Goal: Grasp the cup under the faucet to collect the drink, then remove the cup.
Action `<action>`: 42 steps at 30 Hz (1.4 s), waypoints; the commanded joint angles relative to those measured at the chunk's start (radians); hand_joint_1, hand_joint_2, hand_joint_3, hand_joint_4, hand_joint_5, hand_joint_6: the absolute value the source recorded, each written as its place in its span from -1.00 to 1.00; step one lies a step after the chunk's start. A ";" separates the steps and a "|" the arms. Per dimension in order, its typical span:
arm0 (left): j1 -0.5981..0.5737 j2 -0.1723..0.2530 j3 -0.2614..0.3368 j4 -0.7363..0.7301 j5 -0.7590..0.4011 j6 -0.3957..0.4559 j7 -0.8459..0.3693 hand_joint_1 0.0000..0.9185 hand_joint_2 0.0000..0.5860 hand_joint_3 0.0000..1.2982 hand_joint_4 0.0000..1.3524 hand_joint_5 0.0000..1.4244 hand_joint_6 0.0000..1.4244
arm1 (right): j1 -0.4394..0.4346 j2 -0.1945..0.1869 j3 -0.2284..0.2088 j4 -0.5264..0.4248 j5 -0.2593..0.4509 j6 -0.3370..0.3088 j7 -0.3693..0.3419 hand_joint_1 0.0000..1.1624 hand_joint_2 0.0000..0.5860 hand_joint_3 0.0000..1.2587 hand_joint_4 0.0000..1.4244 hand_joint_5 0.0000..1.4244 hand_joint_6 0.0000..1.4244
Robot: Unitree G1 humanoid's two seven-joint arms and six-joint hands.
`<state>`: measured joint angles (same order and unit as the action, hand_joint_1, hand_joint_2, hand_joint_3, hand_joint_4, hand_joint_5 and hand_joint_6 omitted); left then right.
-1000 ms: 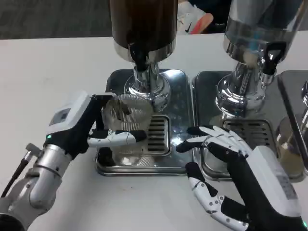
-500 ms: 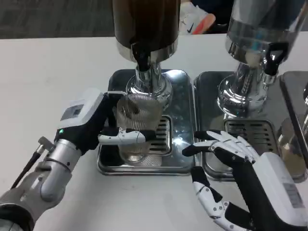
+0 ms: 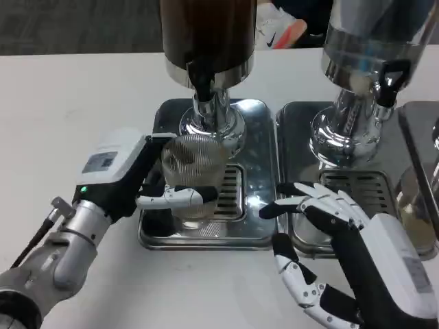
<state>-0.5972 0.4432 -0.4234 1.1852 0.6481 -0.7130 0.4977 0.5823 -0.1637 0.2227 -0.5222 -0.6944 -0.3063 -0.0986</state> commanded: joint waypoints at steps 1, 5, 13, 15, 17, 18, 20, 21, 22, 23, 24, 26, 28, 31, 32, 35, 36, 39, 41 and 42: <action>0.008 0.012 -0.016 -0.012 0.021 0.019 0.007 -0.69 -0.70 -0.13 -0.24 -0.37 -0.60 | -0.010 0.001 -0.001 0.002 0.016 0.007 -0.002 -0.17 0.73 -0.23 -0.67 -0.76 -0.87; 0.001 0.013 -0.027 -0.011 0.021 0.035 -0.011 -0.75 -0.70 -0.25 -0.37 -0.46 -0.68 | -0.015 -0.001 0.001 0.005 0.020 0.009 -0.002 -0.17 0.73 -0.23 -0.67 -0.76 -0.86; -0.023 0.000 -0.038 -0.013 0.030 0.055 -0.067 -0.83 -0.69 -0.50 -0.62 -0.64 -0.80 | -0.021 0.000 0.008 0.015 0.022 0.009 -0.002 -0.17 0.73 -0.23 -0.67 -0.76 -0.85; -0.025 -0.003 -0.037 -0.014 0.027 0.056 -0.079 -0.86 -0.68 -0.57 -0.70 -0.69 -0.83 | -0.022 0.000 0.010 0.018 0.022 0.010 -0.002 -0.17 0.73 -0.23 -0.67 -0.76 -0.85; -0.027 -0.006 -0.036 -0.015 0.025 0.062 -0.093 -0.89 -0.67 -0.62 -0.76 -0.72 -0.86 | -0.022 0.001 0.012 0.020 0.022 0.012 -0.002 -0.17 0.73 -0.23 -0.67 -0.76 -0.84; -0.028 -0.006 -0.035 -0.015 0.024 0.065 -0.100 -0.90 -0.67 -0.67 -0.80 -0.75 -0.87 | -0.022 0.001 0.013 0.020 0.022 0.013 -0.003 -0.17 0.73 -0.23 -0.67 -0.76 -0.84; -0.028 -0.006 -0.033 -0.014 0.022 0.069 -0.110 -0.96 -0.67 -0.71 -0.83 -0.78 -0.90 | -0.020 0.002 0.015 0.020 0.022 0.015 -0.003 -0.17 0.73 -0.23 -0.67 -0.75 -0.84; -0.028 -0.005 -0.032 -0.014 0.021 0.069 -0.115 -0.97 -0.66 -0.73 -0.86 -0.79 -0.91 | -0.018 0.002 0.016 0.020 0.022 0.015 -0.003 -0.17 0.73 -0.23 -0.67 -0.75 -0.84; -0.028 -0.004 -0.031 -0.014 0.020 0.068 -0.118 -0.97 -0.66 -0.76 -0.88 -0.80 -0.91 | -0.016 0.002 0.017 0.019 0.022 0.016 -0.003 -0.17 0.73 -0.23 -0.67 -0.75 -0.84; -0.027 -0.003 -0.030 -0.014 0.019 0.067 -0.120 -0.97 -0.64 -0.77 -0.89 -0.80 -0.91 | -0.015 0.002 0.018 0.018 0.022 0.017 -0.002 -0.17 0.73 -0.23 -0.67 -0.75 -0.84; -0.026 -0.002 -0.029 -0.016 0.019 0.066 -0.118 -0.97 -0.64 -0.78 -0.90 -0.81 -0.91 | -0.015 0.002 0.019 0.018 0.022 0.017 -0.002 -0.17 0.73 -0.23 -0.67 -0.75 -0.84; -0.018 0.001 -0.023 -0.022 0.015 0.058 -0.107 -0.99 -0.63 -0.82 -0.92 -0.81 -0.92 | -0.015 0.001 0.020 0.017 0.023 0.018 0.000 -0.17 0.73 -0.23 -0.67 -0.75 -0.84; -0.010 0.006 -0.018 -0.030 0.012 0.049 -0.094 -0.99 -0.63 -0.82 -0.92 -0.81 -0.92 | -0.016 0.000 0.021 0.017 0.024 0.019 0.002 -0.16 0.73 -0.23 -0.67 -0.74 -0.84; 0.008 0.018 -0.002 -0.045 0.005 0.027 -0.064 -1.00 -0.63 -0.81 -0.88 -0.78 -0.91 | -0.019 -0.002 0.022 0.019 0.029 0.022 0.004 -0.16 0.73 -0.23 -0.67 -0.74 -0.84; 0.022 0.028 0.009 -0.056 0.000 0.011 -0.037 -1.00 -0.63 -0.80 -0.86 -0.76 -0.90 | -0.020 -0.002 0.022 0.020 0.030 0.022 0.004 -0.16 0.73 -0.23 -0.67 -0.74 -0.84; 0.047 0.052 0.033 -0.076 -0.006 -0.018 0.005 -1.00 -0.63 -0.76 -0.82 -0.74 -0.88 | -0.024 -0.002 0.023 0.026 0.035 0.020 0.001 -0.16 0.73 -0.23 -0.67 -0.73 -0.84; 0.053 0.058 0.040 -0.082 -0.008 -0.025 0.010 -1.00 -0.63 -0.76 -0.82 -0.74 -0.88 | -0.025 -0.002 0.023 0.028 0.036 0.018 0.000 -0.16 0.73 -0.23 -0.67 -0.73 -0.84; 0.067 0.072 0.052 -0.098 -0.016 -0.038 0.018 -1.00 -0.62 -0.75 -0.82 -0.72 -0.88 | -0.030 -0.003 0.023 0.033 0.040 0.015 -0.001 -0.16 0.73 -0.23 -0.67 -0.73 -0.84; 0.080 0.084 0.062 -0.115 -0.021 -0.048 0.021 -1.00 -0.62 -0.74 -0.82 -0.72 -0.88 | -0.036 -0.004 0.022 0.038 0.043 0.014 -0.001 -0.16 0.73 -0.23 -0.67 -0.72 -0.84; 0.084 0.087 0.066 -0.121 -0.022 -0.050 0.021 -1.00 -0.62 -0.74 -0.82 -0.72 -0.87 | -0.039 -0.005 0.022 0.040 0.044 0.013 -0.001 -0.16 0.73 -0.23 -0.67 -0.72 -0.84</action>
<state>-0.5377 0.5129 -0.3690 1.0893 0.6340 -0.7392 0.5026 0.5533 -0.1672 0.2439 -0.4938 -0.6667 -0.2916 -0.0961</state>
